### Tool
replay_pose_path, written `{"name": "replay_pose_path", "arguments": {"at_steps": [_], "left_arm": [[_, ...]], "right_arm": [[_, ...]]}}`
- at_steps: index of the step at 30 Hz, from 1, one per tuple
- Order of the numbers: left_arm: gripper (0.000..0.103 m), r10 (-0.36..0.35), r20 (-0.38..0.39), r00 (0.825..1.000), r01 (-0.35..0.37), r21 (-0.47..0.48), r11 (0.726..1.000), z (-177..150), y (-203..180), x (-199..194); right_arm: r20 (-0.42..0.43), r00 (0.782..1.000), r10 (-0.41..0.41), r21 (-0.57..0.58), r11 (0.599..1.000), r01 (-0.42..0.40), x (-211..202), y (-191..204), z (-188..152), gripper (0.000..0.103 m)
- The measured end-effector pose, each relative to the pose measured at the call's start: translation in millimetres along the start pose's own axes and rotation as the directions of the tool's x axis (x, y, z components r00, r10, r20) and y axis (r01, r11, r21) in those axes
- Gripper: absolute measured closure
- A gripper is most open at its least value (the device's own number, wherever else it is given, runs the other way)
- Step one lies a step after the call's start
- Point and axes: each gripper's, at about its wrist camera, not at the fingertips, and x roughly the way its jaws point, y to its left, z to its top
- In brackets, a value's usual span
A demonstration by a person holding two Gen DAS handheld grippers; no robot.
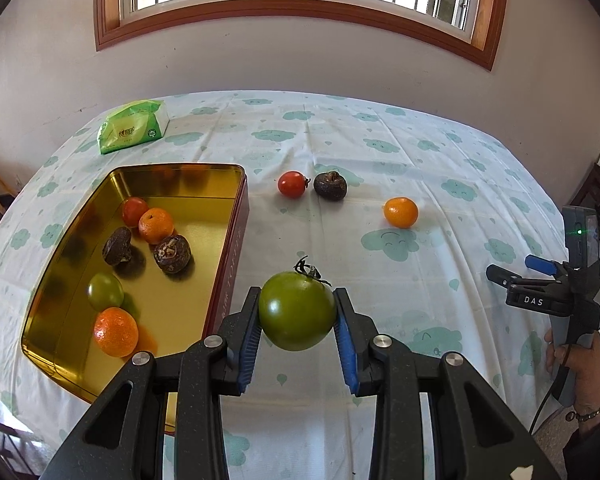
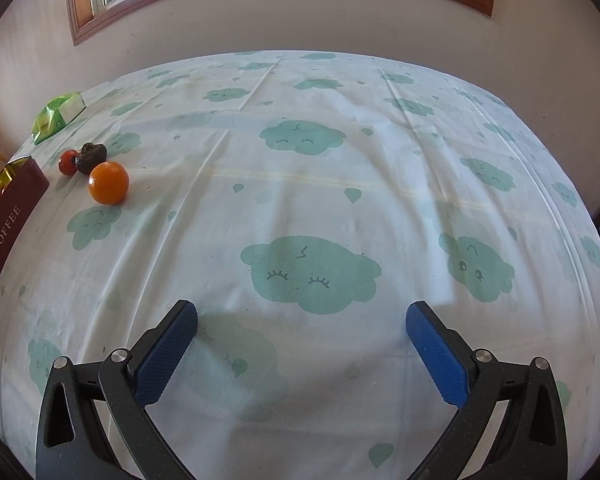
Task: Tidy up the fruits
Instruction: 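Carry the green tomato into the tray and open left gripper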
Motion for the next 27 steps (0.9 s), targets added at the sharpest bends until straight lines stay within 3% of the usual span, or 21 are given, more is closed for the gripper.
{"name": "replay_pose_path", "arguments": {"at_steps": [27], "left_arm": [[0.072,0.077,-0.006,0.997,-0.077,-0.003,0.997,10.0,75.3,12.7]], "right_arm": [[0.004,1.000,0.014,0.001,1.000,-0.014,-0.3,-6.6,-0.6,0.000]]}}
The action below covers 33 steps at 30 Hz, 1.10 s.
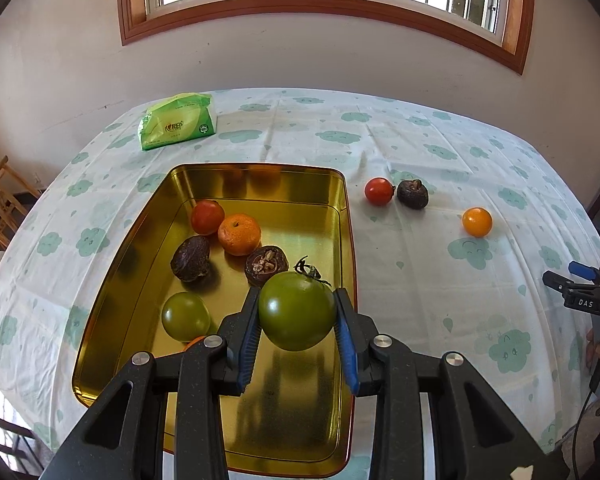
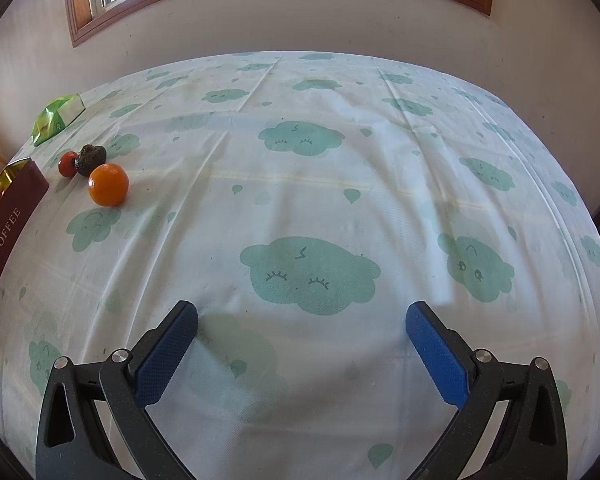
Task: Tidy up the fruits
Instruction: 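Carry the green tomato into the tray and open left gripper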
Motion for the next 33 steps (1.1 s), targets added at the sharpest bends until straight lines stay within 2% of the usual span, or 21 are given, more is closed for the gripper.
{"name": "replay_pose_path", "arguments": {"at_steps": [33], "left_arm": [[0.072,0.018,-0.035,0.999,-0.019,-0.009,1.000,4.8,16.0,28.0]], "right_arm": [[0.001,1.000,0.007,-0.002,1.000,-0.007,-0.6,-0.9,-0.3,0.000]]}}
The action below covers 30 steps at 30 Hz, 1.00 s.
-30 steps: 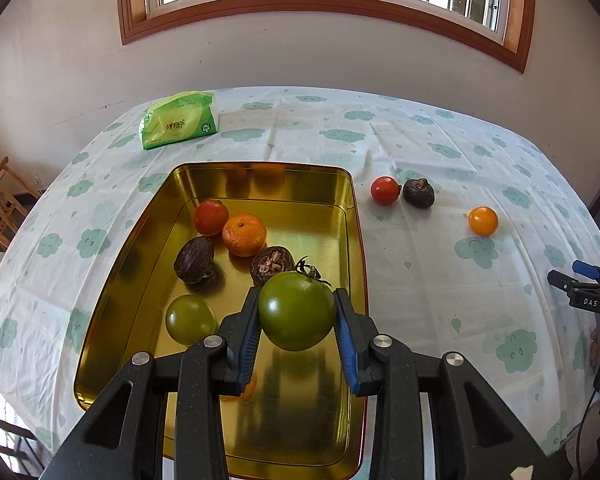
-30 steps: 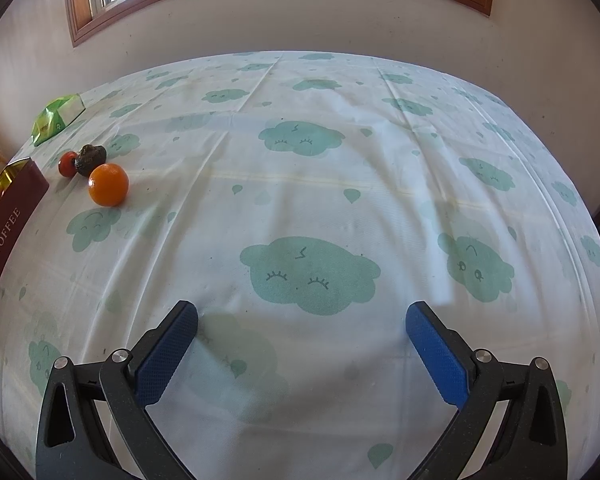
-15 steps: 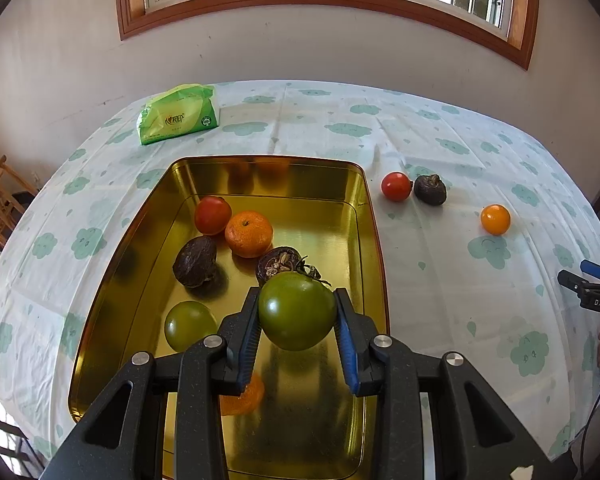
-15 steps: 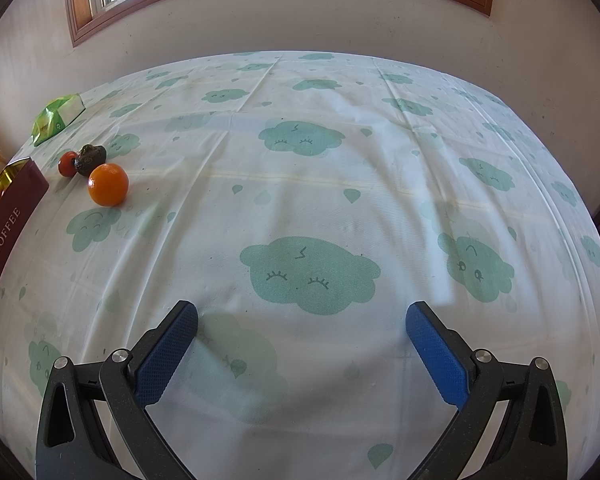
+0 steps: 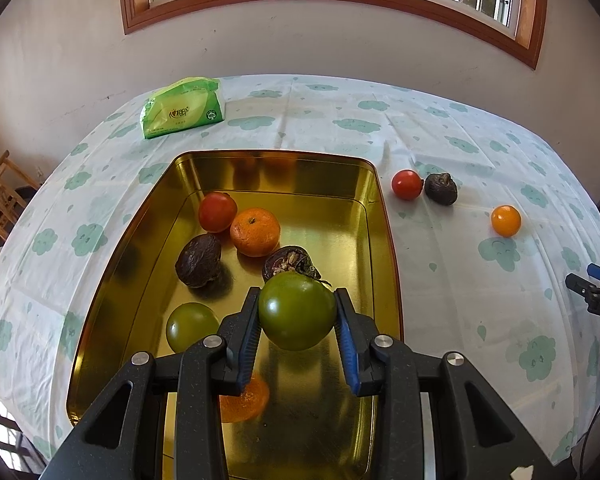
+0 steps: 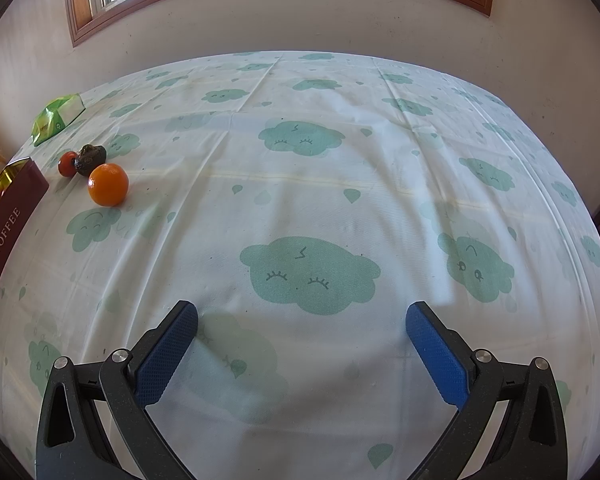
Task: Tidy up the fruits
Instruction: 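Carry the green tomato into the tray and open left gripper, then lift left gripper back out of the tray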
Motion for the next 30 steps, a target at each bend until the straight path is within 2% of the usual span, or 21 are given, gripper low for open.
{"name": "replay_pose_path", "arguments": {"at_steps": [7,9,11,17,30], "left_arm": [[0.069,0.021,0.010,1.000,-0.021,0.003,1.000,-0.6,0.5,-2.0],[0.062,0.028,0.019,0.999,-0.028,0.006,1.000,-0.1,0.3,-4.5],[0.050,0.046,0.037,0.998,-0.046,0.009,0.999,0.0,-0.3,-7.9],[0.035,0.082,0.069,0.994,-0.084,0.027,0.996,-0.7,-4.6,-15.4],[0.025,0.099,0.095,0.991,-0.102,0.023,0.995,-11.8,-10.3,-34.0]], "right_arm": [[0.000,1.000,0.002,-0.001,1.000,-0.002,-0.1,-0.3,0.2,0.000],[0.000,1.000,0.003,-0.001,1.000,-0.003,-0.1,-0.2,0.1,0.000],[0.000,1.000,0.004,-0.001,1.000,-0.004,0.1,-0.6,0.2,0.000],[0.000,1.000,0.005,-0.002,1.000,-0.005,-0.2,-0.4,0.1,0.000],[0.000,1.000,0.008,-0.003,1.000,-0.008,-0.7,0.0,-0.1,0.000]]}}
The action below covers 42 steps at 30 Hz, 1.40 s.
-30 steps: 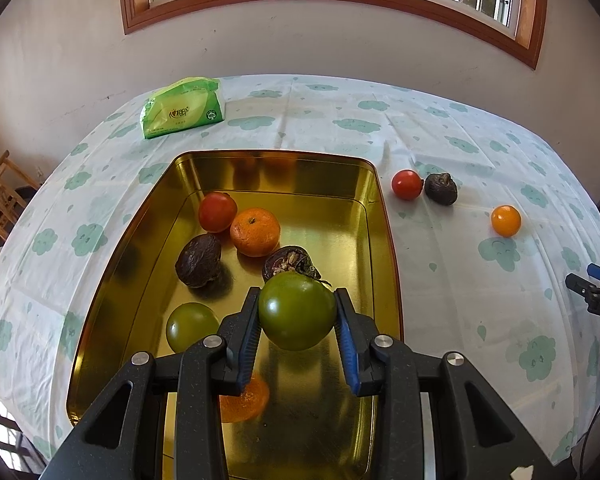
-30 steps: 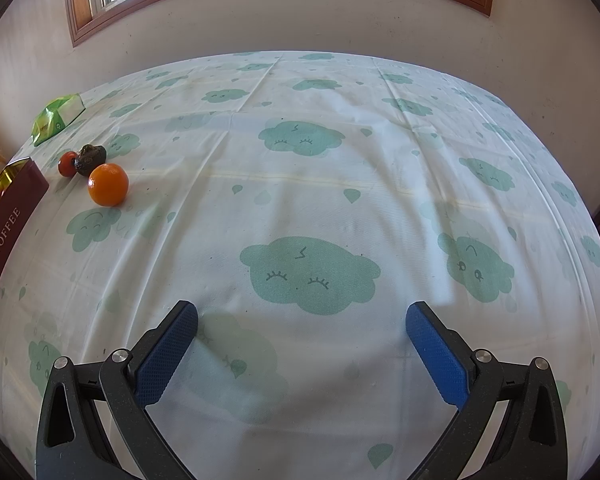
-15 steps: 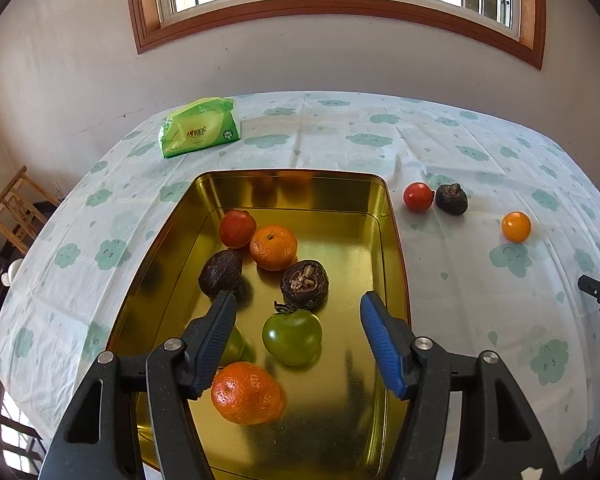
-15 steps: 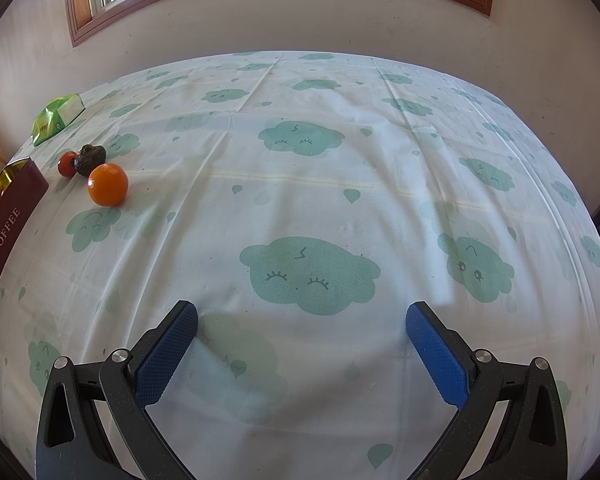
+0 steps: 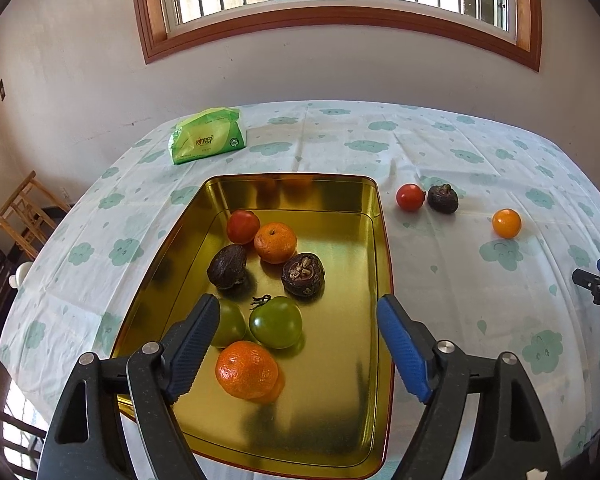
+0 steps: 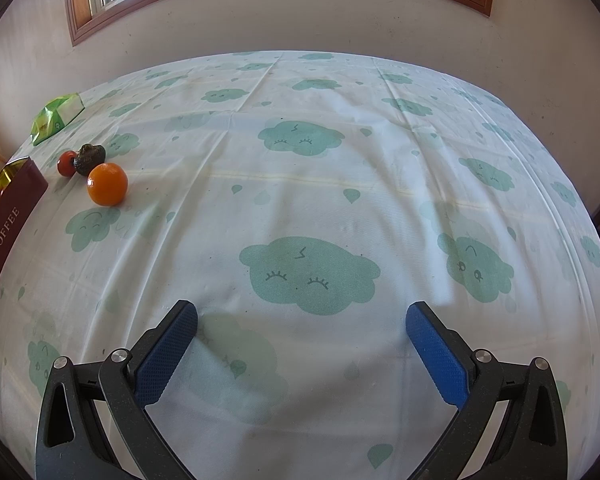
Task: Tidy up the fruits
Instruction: 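Lift left gripper back out of the tray, then close right gripper around the small orange tomato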
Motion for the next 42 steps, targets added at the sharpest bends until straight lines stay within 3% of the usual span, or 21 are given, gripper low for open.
{"name": "replay_pose_path", "arguments": {"at_steps": [7,14,27,36,39,42], "left_arm": [[0.020,0.010,0.011,1.000,-0.010,-0.001,1.000,-2.9,1.4,-11.7],[0.017,0.017,0.015,1.000,-0.017,0.001,1.000,-1.5,-2.0,-15.9],[0.013,-0.025,-0.009,1.000,0.025,-0.021,0.999,0.3,-11.1,-15.2],[0.013,-0.044,-0.026,0.999,0.043,-0.016,0.999,1.7,-19.4,-10.3],[0.013,-0.046,-0.029,0.998,0.046,-0.014,0.999,2.9,-18.9,-8.8],[0.013,-0.047,-0.031,0.998,0.046,-0.014,0.999,3.4,-18.9,-7.8]], "right_arm": [[0.005,1.000,0.000,0.001,1.000,0.000,-2.3,1.0,-0.1,0.000],[0.119,0.984,0.129,-0.032,0.991,-0.126,-33.1,24.9,15.1,0.000],[0.110,0.963,0.247,-0.068,0.968,-0.241,-13.0,64.8,42.3,0.001],[0.082,0.952,0.295,-0.162,0.946,-0.280,4.4,100.3,62.4,0.013],[0.069,0.953,0.294,-0.204,0.940,-0.275,11.2,113.7,66.7,0.021],[0.039,0.957,0.286,-0.219,0.937,-0.271,24.5,120.8,69.6,0.036]]}}
